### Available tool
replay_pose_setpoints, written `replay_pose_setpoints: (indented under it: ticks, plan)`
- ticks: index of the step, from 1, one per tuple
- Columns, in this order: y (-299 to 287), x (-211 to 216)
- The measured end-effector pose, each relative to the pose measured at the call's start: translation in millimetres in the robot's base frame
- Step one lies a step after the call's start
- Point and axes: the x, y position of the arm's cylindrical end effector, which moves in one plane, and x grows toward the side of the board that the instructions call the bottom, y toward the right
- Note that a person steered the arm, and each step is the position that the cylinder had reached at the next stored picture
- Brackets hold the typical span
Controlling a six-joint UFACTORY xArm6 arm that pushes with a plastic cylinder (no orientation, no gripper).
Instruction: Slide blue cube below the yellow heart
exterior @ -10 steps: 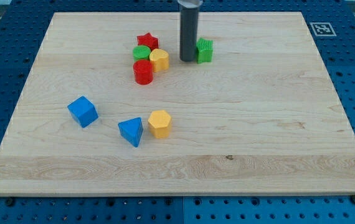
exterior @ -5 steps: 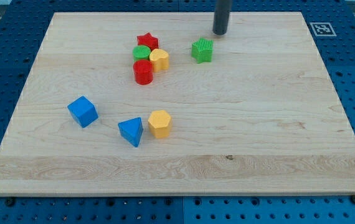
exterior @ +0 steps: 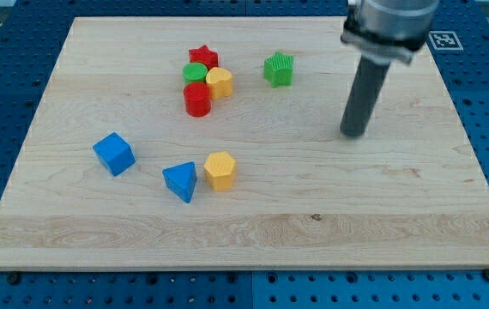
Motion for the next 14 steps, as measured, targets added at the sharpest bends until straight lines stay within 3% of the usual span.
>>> replay_pose_setpoints:
  ticks: [1,2,3,4,5,6,7,8,9,11,14]
  plan:
    - [-19,84]
    - [-64,141]
    - [-93,141]
    - [-158,140]
    - [-215,131]
    - [-255,81]
    - [-293,65]
    - [-305,78]
    - [-321,37]
    - [-311,4]
    - [-224,-36]
